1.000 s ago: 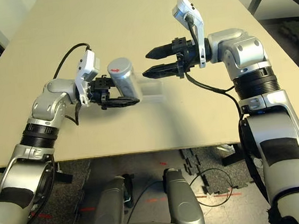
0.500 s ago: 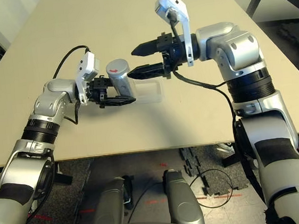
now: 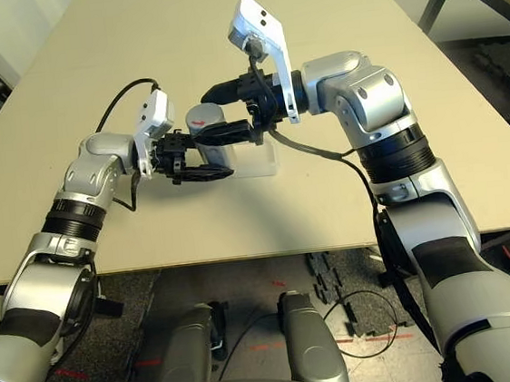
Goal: Pour the medicine from the bottle into the box.
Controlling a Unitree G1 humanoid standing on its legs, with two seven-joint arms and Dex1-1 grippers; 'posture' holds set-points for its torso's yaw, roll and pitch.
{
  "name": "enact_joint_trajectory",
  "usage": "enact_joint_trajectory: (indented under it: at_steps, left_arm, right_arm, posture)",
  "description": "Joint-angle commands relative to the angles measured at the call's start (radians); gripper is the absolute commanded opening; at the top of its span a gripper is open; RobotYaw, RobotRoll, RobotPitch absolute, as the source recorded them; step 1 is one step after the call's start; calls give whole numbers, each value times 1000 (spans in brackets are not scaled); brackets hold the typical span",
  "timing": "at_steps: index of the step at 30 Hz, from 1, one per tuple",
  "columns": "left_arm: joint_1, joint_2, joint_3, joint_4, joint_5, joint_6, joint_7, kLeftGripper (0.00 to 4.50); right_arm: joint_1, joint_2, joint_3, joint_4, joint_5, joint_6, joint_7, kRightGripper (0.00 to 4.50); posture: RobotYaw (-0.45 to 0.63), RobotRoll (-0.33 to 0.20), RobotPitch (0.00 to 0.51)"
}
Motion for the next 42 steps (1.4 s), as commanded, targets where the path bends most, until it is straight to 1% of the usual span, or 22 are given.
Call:
enact_joint_trajectory:
  at_steps: [1,8,20,27,31,34,37,42]
  left_arm:
    - [0,1,-11,4,16,-8,-8,2707]
    - [5,-1,-9,-2,15,-3,-4,2707]
    - [11,9,1,26,19,-21,1,2700]
    - [14,13,2,29,19,-19,0,2699]
    - [14,18,4,35,21,-21,-1,2699]
    - [9,20,5,46,24,-25,0,2699]
    - [1,22,5,59,26,-30,0,2699]
    - [-8,16,2,74,30,-39,0,2699]
  right_arm:
    - [-18,7,6,27,-13,-17,-13,4500]
    - [-18,-12,-18,49,-11,-14,-23,4500]
    - [8,-122,-72,55,29,3,-26,4500]
    - [17,-150,-102,59,37,14,-35,4500]
    - [45,-170,-104,29,47,37,-28,4500]
    - [73,-185,-100,-29,73,80,-12,4500]
    - [89,-184,-100,-93,105,125,-7,4500]
    - [83,-135,-91,-143,125,142,-44,4500]
  posture:
    - [-7,0,106]
    - [-5,0,105]
    - [-15,0,108]
    - [-18,0,110]
    - [-17,0,109]
    - [-17,0,107]
    - [-20,0,107]
    - [-26,0,105]
